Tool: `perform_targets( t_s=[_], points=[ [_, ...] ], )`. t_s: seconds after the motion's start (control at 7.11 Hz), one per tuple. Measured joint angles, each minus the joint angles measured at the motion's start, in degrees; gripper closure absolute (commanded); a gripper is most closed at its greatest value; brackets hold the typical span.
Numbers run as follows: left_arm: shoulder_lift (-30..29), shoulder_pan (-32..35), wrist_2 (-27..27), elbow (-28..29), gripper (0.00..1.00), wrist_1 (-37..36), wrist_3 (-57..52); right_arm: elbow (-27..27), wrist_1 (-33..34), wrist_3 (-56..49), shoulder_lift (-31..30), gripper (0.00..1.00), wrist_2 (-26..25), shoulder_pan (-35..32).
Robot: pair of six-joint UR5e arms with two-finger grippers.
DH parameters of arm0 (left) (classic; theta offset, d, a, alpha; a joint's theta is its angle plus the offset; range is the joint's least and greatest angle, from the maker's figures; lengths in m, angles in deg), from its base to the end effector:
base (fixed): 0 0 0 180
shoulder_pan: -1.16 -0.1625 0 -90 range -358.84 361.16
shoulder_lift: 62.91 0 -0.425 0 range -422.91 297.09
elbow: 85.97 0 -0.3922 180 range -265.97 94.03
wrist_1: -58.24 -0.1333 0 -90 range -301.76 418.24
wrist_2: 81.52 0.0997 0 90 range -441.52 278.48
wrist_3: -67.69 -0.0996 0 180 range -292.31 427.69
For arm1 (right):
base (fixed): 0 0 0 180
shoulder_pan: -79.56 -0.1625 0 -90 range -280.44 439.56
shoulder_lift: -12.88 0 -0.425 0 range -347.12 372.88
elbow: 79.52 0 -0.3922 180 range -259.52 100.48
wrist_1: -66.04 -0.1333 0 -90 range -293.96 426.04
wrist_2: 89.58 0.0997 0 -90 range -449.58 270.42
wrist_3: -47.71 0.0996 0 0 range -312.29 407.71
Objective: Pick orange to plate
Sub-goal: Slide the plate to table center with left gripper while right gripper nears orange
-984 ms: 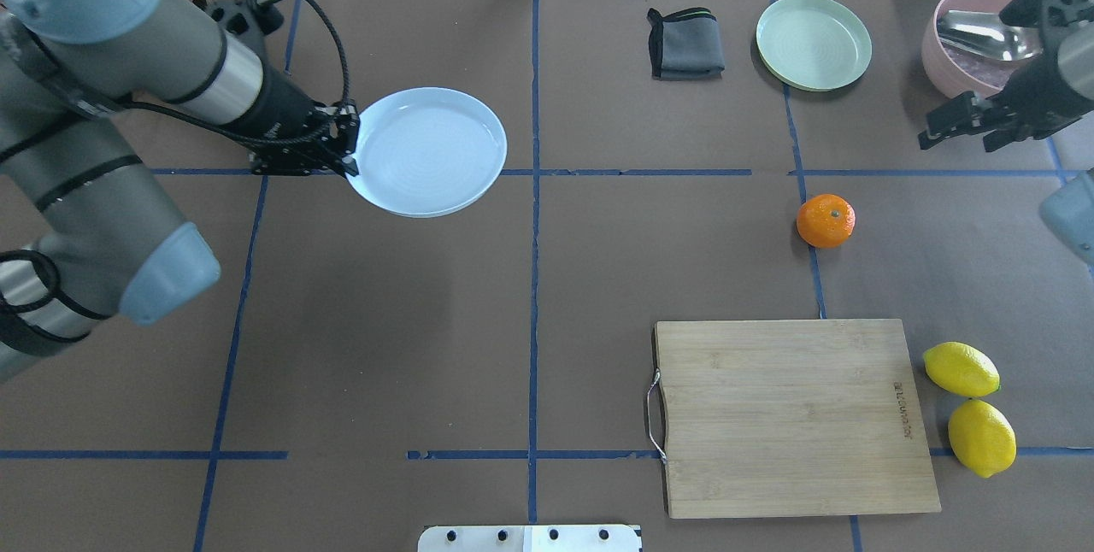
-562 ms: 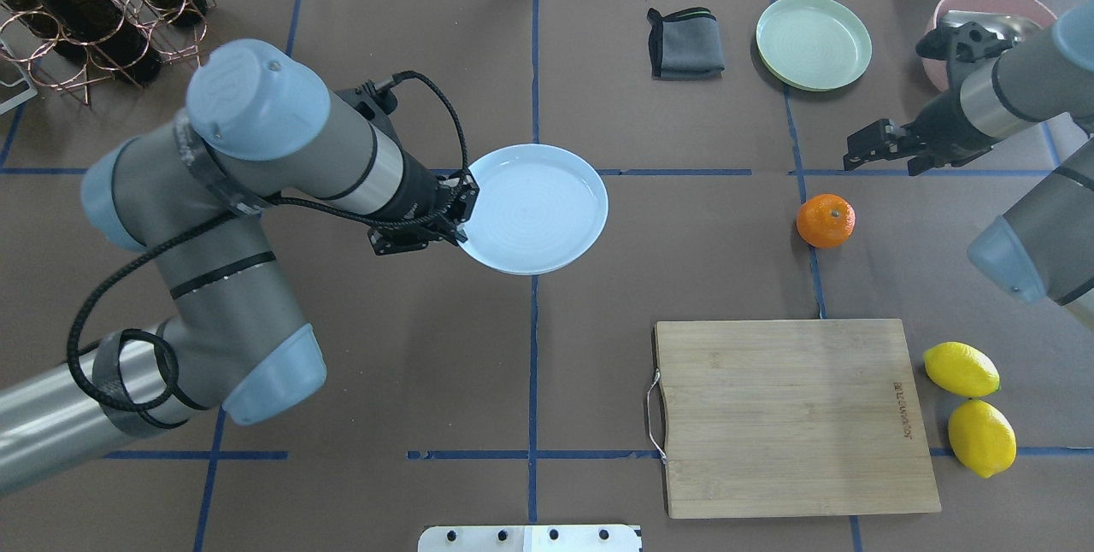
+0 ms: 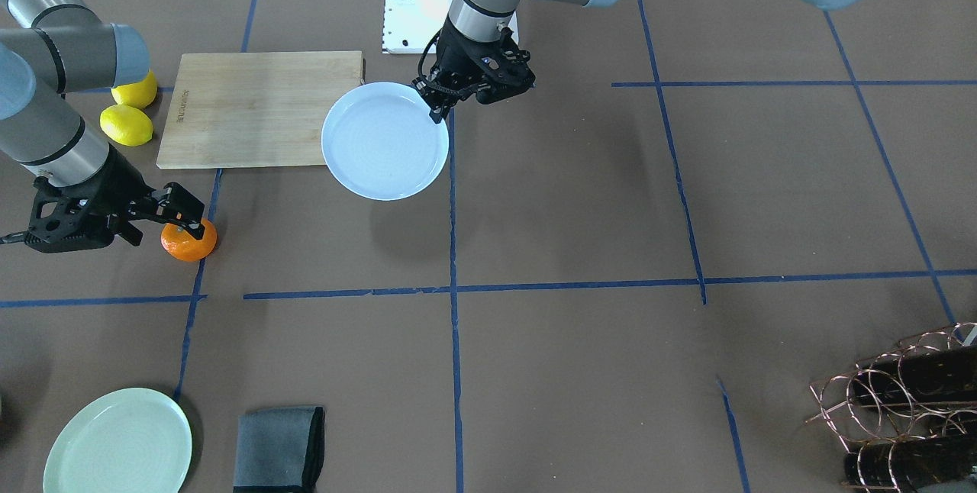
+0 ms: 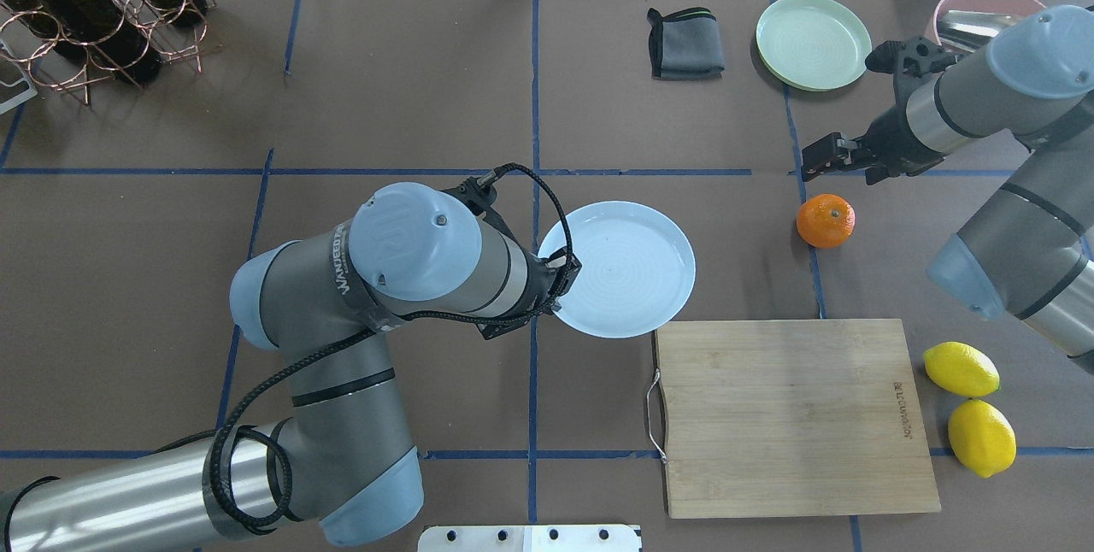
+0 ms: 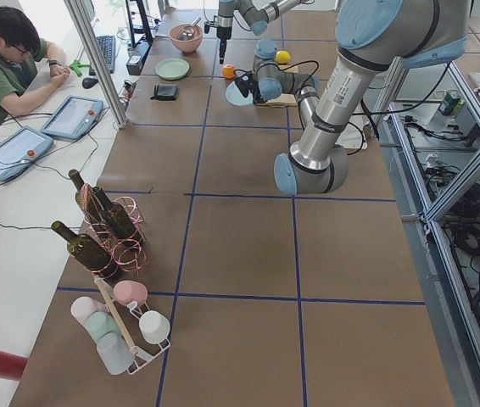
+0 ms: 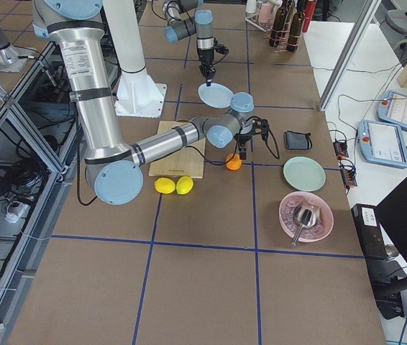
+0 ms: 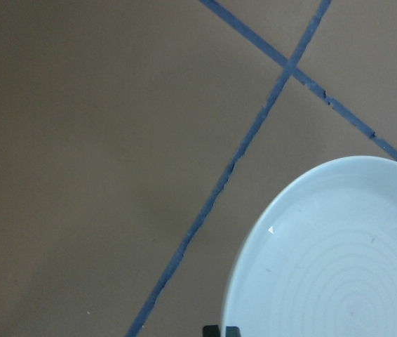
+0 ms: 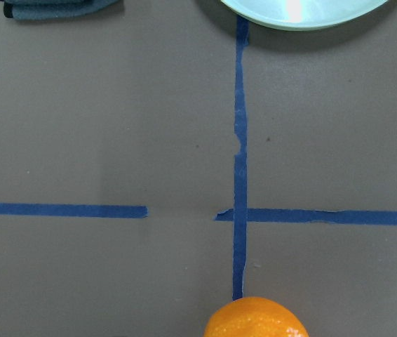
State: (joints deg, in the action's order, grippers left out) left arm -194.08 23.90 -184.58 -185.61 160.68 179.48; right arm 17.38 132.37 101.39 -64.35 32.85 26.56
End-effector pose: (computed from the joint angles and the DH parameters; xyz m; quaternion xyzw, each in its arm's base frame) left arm 0.5651 -0.3570 0.1331 -0.0925 0.5217 -0.2653 0.8055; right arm -0.2934 -0.5220 0.4377 0.0646 -0.4346 0.0274 0.8979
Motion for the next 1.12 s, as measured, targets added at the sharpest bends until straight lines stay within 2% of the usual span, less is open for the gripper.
perform_targets(
  t_s=[0.7,1.12],
  points=[
    [3.6,1.5,1.2,7.4,1.00,6.5,-0.2,0.0,0.0,0.0,0.0,0.00,-1.4,1.0],
    [4.8,2.8,2.1,8.8,1.00,7.8,-0.2,0.0,0.0,0.0,0.0,0.00,-1.6,1.1]
  ],
)
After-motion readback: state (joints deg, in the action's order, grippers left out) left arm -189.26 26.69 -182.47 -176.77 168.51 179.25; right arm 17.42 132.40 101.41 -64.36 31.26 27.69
